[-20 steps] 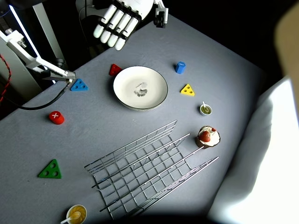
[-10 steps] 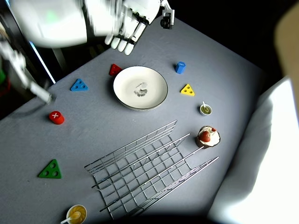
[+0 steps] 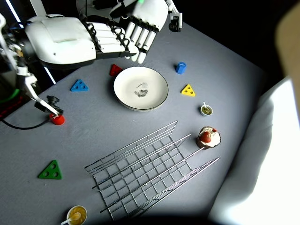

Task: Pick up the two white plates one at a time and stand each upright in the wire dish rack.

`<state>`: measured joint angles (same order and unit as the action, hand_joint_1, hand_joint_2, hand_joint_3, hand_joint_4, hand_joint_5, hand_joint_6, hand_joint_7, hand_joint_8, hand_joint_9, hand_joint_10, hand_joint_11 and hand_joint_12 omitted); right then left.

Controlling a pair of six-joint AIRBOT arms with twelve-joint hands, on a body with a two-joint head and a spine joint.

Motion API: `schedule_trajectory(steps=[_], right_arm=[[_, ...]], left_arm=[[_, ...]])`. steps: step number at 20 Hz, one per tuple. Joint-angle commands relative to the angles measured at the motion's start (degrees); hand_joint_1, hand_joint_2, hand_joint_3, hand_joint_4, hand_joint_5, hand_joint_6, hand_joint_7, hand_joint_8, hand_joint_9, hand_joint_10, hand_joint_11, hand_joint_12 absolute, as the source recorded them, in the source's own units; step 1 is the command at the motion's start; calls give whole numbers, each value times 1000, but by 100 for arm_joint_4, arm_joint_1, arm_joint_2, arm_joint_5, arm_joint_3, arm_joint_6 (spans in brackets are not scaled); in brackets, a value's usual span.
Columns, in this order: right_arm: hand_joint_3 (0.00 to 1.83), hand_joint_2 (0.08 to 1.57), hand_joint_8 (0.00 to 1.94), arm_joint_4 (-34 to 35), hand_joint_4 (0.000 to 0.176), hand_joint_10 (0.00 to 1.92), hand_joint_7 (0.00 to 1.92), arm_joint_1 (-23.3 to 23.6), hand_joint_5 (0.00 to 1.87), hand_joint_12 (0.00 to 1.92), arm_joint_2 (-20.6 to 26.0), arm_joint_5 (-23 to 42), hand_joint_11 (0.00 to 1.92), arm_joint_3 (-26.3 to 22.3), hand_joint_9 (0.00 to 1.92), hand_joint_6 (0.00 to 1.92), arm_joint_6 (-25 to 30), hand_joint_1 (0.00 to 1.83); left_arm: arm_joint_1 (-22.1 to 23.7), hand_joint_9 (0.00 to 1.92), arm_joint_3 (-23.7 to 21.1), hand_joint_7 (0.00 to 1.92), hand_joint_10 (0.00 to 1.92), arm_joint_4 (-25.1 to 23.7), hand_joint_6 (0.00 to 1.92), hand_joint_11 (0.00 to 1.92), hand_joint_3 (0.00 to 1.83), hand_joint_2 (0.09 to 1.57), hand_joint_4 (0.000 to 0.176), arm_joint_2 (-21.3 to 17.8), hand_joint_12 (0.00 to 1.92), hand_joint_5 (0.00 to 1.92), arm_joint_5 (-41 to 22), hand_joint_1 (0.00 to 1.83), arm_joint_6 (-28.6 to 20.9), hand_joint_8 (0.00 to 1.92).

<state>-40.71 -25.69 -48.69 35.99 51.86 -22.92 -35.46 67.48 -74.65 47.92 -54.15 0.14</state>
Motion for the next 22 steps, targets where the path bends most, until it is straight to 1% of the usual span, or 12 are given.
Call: schedule_trajectory(steps=[1,3,5,7,8,10,11,12,13,16,18,22], right_arm=[[6,906,4,268,0,5,184,9,162,20,-22,540,140,16,176,3,-82,40],[6,912,4,356,0,5,190,-45,172,19,-146,540,142,244,181,5,-135,54],[8,921,5,355,0,4,197,-66,174,20,-264,545,147,459,184,4,-135,19],[5,923,5,336,0,6,185,-80,161,20,-307,548,151,559,171,3,-135,32],[2,916,8,316,0,9,197,-106,174,25,-323,547,167,564,182,7,-251,47],[3,922,10,378,0,9,212,-187,199,23,-369,545,167,510,192,12,-754,43],[3,923,7,664,0,6,209,-278,200,20,-404,557,162,453,187,11,-1372,45],[5,929,1,789,0,0,172,-342,163,7,-440,622,134,434,154,2,-1755,16],[1,924,13,839,0,13,205,-386,187,16,-483,694,157,430,186,10,-2012,60],[2,927,15,614,0,18,224,-418,196,21,-559,706,176,445,213,10,-2042,37],[0,923,16,591,0,23,239,-416,207,31,-600,705,203,444,240,11,-2042,42],[1,928,5,567,0,5,228,-401,198,14,-653,723,174,476,215,3,-2042,51]], left_arm=[[15,191,31,202,7,379,5,202,1,863,0,59,30,176,-344,97,-14,5],[14,174,143,172,0,366,0,174,8,882,0,158,15,149,-327,69,-14,0],[-34,177,177,171,4,363,2,182,9,895,0,203,17,141,-313,67,-14,4],[-80,171,220,172,0,354,2,184,6,894,0,246,16,143,-301,47,-14,3],[-100,159,263,161,0,339,0,179,6,896,0,269,13,135,-313,36,-14,0],[-121,159,335,162,0,216,0,180,7,904,0,311,13,134,-256,37,-14,1],[-138,171,380,171,5,165,2,187,5,904,0,343,15,137,-196,44,-14,4],[-146,173,411,174,5,129,1,183,4,904,0,370,13,136,-140,47,-14,5],[-152,188,439,182,9,76,5,203,3,903,0,387,20,146,-86,59,-14,6],[-174,187,540,177,7,33,2,199,3,907,0,458,18,141,54,55,-14,3],[-205,169,629,161,0,33,0,179,3,907,0,515,8,133,168,29,-14,0],[-191,163,738,161,0,-7,1,184,3,911,0,603,9,138,292,22,-14,0]])
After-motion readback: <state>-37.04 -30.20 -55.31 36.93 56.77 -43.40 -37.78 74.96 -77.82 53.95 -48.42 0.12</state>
